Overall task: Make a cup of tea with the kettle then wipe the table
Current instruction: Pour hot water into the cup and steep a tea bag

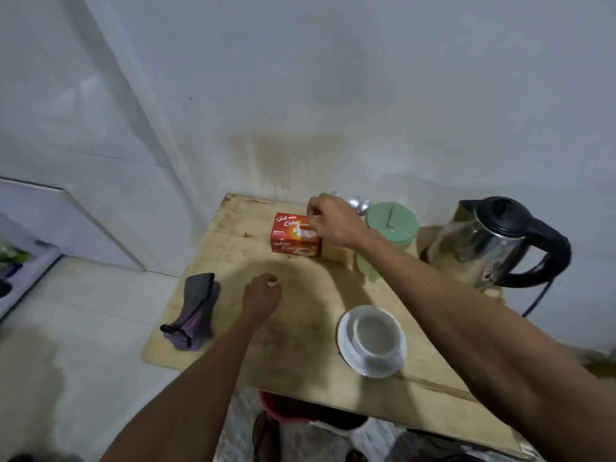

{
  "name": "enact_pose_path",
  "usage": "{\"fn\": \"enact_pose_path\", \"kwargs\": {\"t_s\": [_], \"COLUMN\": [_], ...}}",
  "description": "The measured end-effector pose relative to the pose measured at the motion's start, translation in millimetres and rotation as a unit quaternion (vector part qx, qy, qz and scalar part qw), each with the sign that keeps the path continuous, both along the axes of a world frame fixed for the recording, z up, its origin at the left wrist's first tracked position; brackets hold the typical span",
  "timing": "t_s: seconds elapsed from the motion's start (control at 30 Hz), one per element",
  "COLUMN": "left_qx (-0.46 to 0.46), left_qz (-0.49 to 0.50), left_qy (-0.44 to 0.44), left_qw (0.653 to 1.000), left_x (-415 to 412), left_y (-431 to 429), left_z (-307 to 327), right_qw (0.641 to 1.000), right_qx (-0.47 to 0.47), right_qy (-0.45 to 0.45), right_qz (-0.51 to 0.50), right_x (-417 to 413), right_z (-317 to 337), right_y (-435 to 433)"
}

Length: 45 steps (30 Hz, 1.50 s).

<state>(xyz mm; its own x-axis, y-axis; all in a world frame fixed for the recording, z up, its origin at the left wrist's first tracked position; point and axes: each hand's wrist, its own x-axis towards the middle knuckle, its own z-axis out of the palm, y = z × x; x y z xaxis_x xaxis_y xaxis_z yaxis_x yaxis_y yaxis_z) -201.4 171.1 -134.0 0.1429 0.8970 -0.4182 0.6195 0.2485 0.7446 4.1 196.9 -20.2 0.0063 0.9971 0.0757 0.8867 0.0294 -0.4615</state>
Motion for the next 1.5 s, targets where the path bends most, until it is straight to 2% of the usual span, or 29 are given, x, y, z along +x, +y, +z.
{"fn": "enact_pose_path", "kwargs": {"t_s": [0.13, 0.37, 0.5, 0.7, 0.9, 1.03, 1.07, 1.17, 1.23, 1.37, 1.5], "left_qx": [0.052, 0.091, 0.141, 0.165, 0.203, 0.250, 0.256, 0.254, 0.251, 0.290, 0.311], "left_qz": [-0.020, -0.073, -0.112, -0.129, -0.160, -0.198, -0.207, -0.214, -0.216, -0.226, -0.248], "left_qy": [0.012, -0.021, -0.041, -0.057, -0.055, -0.020, -0.003, 0.025, 0.028, 0.025, 0.034], "left_qw": [0.998, 0.993, 0.983, 0.976, 0.965, 0.948, 0.944, 0.943, 0.943, 0.930, 0.917], "left_x": [-8.1, 3.5, 10.5, 10.8, 9.6, 8.9, 8.9, 9.7, 9.3, 7.4, 5.2], "left_y": [58.4, 108.5, 114.0, 122.0, 129.5, 129.8, 130.0, 131.6, 131.3, 131.7, 129.8], "left_z": [1.2, -2.2, 3.5, -2.5, -14.0, -17.6, -18.0, -24.2, -24.7, -23.9, -24.4], "right_qw": [0.995, 0.965, 0.957, 0.946, 0.959, 0.981, 0.983, 0.966, 0.960, 0.971, 0.989], "right_qx": [-0.063, -0.179, -0.194, -0.193, -0.185, -0.155, -0.128, -0.038, -0.008, -0.004, -0.033], "right_qy": [-0.079, -0.189, -0.213, -0.254, -0.212, -0.109, -0.123, -0.239, -0.242, -0.139, -0.054], "right_qz": [0.026, 0.028, 0.032, 0.052, 0.039, -0.027, -0.044, -0.092, -0.139, -0.196, -0.132], "right_x": [-21.5, -29.2, -27.1, -28.4, -26.3, -15.5, -13.1, -10.3, -13.5, -24.7, -30.8], "right_z": [-26.2, -63.1, -77.0, -77.6, -64.2, -49.7, -49.0, -54.4, -56.9, -64.1, -74.5], "right_y": [36.7, 70.9, 76.9, 82.4, 86.7, 92.1, 93.3, 97.9, 100.1, 102.7, 95.5]}}
